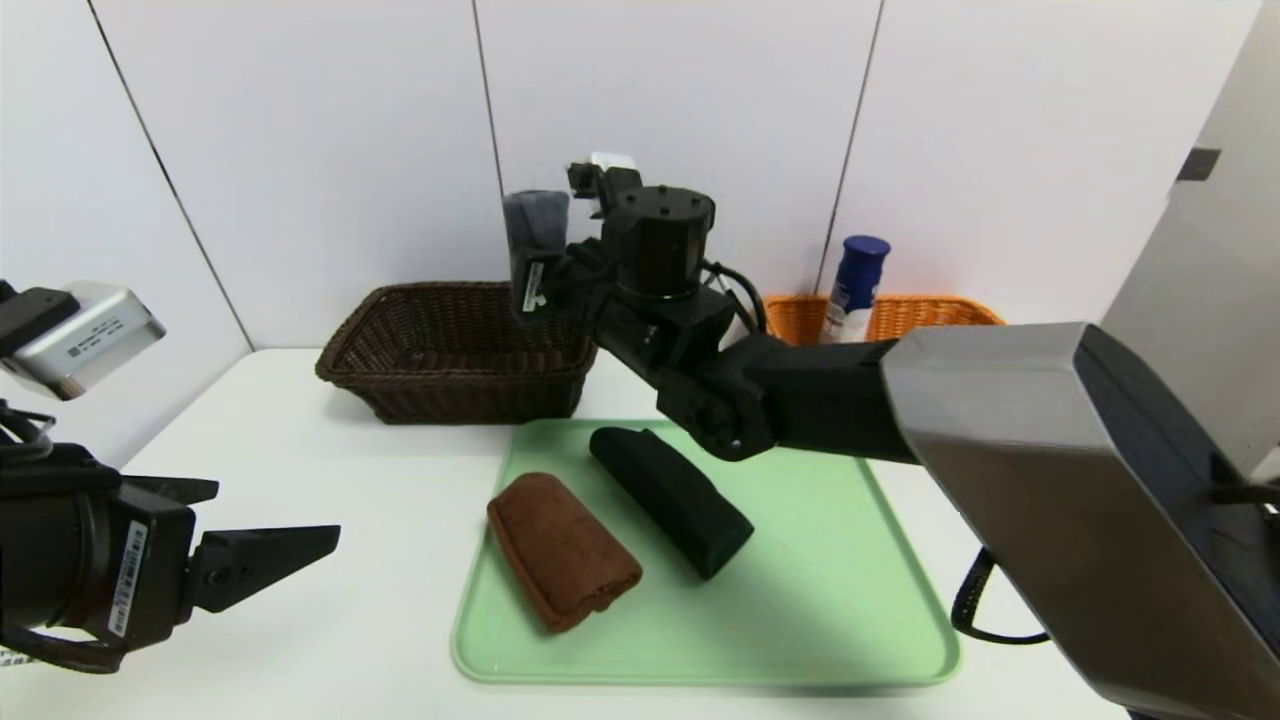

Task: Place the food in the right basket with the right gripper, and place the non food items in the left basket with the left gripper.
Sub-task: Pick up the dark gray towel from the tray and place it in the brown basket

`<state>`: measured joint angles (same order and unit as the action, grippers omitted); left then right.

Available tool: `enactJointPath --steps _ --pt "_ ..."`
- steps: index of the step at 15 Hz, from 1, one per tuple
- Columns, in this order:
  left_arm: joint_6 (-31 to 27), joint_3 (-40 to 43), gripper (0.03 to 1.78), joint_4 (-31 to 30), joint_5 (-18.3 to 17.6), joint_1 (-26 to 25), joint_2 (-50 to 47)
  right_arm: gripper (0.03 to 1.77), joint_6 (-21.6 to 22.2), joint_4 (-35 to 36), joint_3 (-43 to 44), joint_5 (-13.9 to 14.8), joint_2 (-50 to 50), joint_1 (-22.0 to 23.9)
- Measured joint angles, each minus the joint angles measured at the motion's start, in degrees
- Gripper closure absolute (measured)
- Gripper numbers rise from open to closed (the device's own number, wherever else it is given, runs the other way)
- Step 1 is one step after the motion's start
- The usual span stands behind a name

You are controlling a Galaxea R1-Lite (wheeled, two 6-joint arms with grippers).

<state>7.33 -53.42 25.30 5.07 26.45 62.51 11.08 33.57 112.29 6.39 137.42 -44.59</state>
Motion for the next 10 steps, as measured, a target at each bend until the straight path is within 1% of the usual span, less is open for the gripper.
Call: enactJointPath --steps 4,10 --pt "-0.30 0.37 0.12 -0.09 -0.06 0.00 -0.20 1.58 -0.65 0.27 0.61 -0.13 3.06 0.94" --pt "-0.35 0.39 0.12 -0.20 -0.28 0.39 0.44 1.58 -0.98 0.30 0.67 -0.57 4.00 1.57"
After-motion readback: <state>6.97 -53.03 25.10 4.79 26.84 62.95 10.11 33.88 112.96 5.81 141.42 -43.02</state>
